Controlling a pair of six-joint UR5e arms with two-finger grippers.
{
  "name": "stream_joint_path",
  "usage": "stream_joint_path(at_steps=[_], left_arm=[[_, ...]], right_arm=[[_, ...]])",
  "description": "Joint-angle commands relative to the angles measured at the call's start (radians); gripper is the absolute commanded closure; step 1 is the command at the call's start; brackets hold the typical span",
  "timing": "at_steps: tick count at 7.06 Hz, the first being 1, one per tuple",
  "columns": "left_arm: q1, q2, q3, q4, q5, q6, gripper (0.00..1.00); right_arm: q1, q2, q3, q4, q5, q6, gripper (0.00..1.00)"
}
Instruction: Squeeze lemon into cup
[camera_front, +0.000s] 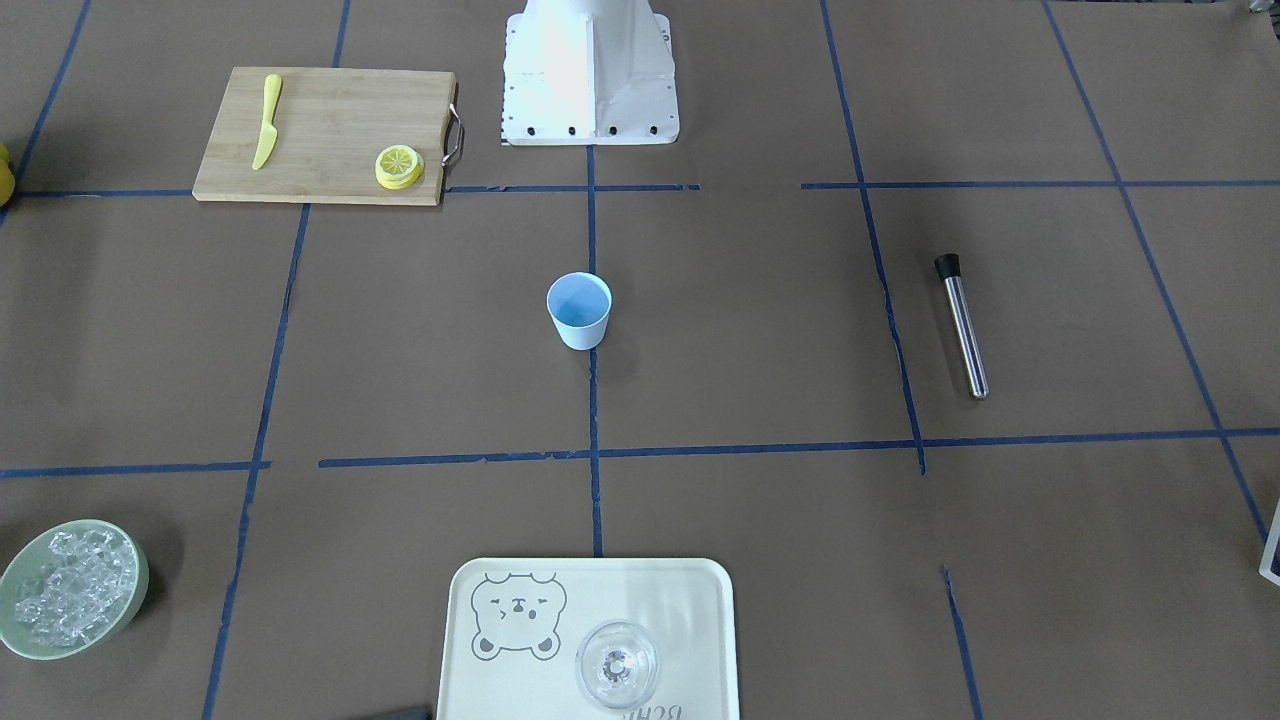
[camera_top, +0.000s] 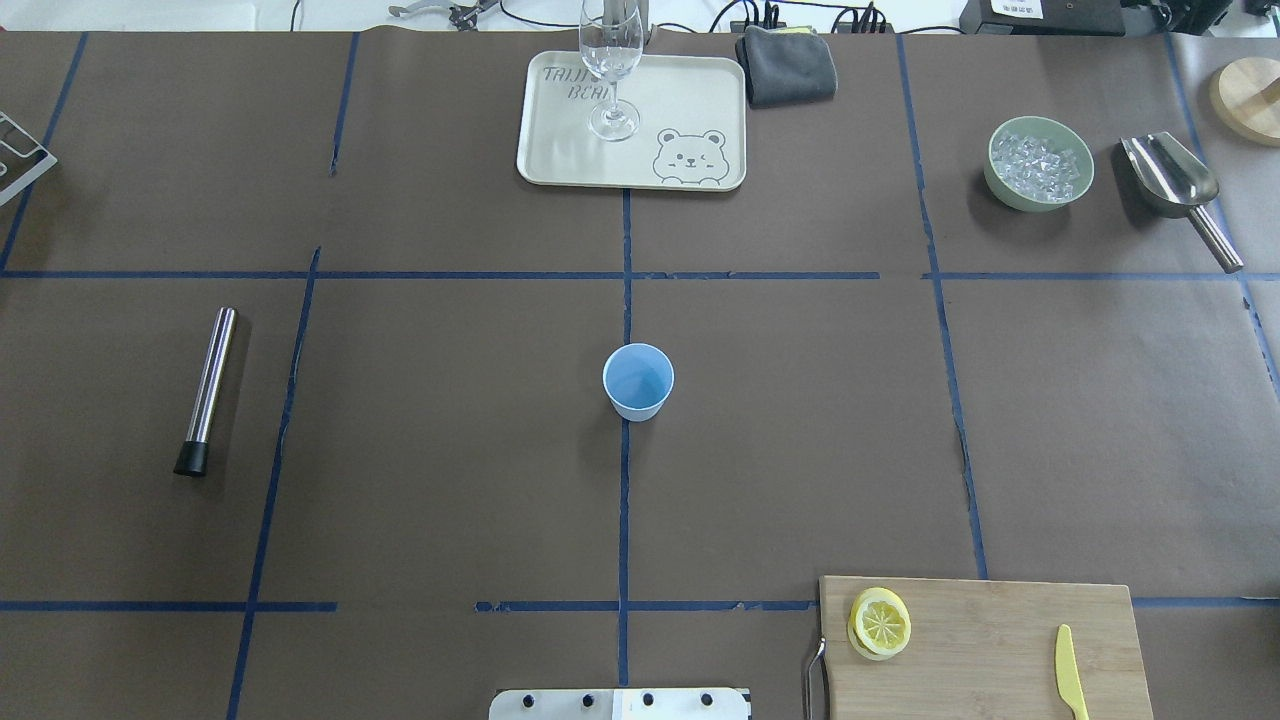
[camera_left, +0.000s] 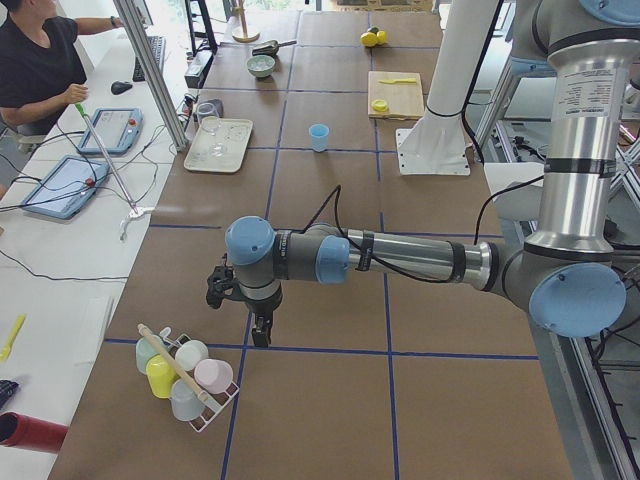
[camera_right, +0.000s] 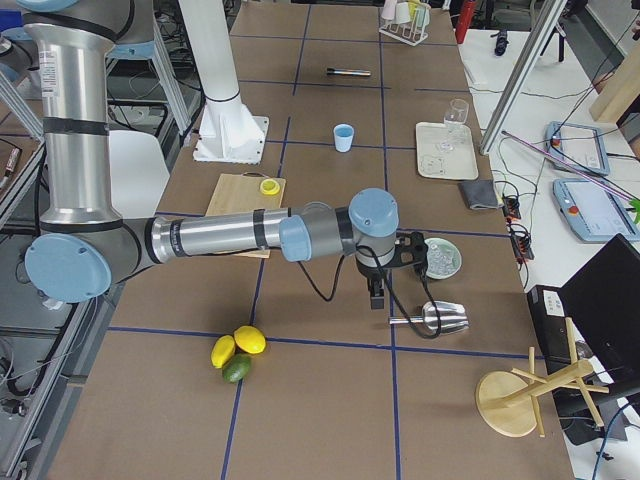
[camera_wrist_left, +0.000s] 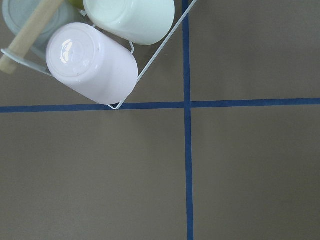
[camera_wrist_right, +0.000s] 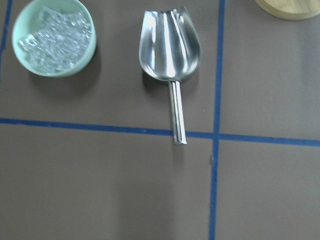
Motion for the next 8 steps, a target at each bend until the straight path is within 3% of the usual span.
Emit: stream_joint_path(at_steps=[1, 2, 4, 5, 6, 8], left_arm=[[0.0, -0.002, -0.023, -0.022, -0.004, -0.001, 0.0], [0.003, -0.004, -0.023, -0.057, -0.004, -0.001, 0.0], [0.059, -0.007, -0.024, -0.166, -0.006, -0.007, 0.0], [0.087, -0.02, -0.026, -0.168, -0.006, -0.013, 0.0], [0.092, -0.036, -0.033, -0.176, -0.006, -0.02, 0.0], [0.154, -0.046, -0.04, -0.241, -0.007, -0.12, 0.0]], right_arm=[[-0.112, 0.035, 0.054, 0.003, 0.012, 0.095, 0.0], [-0.185, 0.029, 0.102, 0.006, -0.012, 0.251, 0.0], [-0.398, -0.023, 0.269, 0.101, -0.164, 0.608, 0.0], [-0.489, -0.029, 0.28, 0.177, -0.179, 0.745, 0.0], [-0.578, -0.064, 0.355, 0.182, -0.228, 0.851, 0.0], [-0.837, -0.094, 0.453, 0.183, -0.407, 1.047, 0.0]])
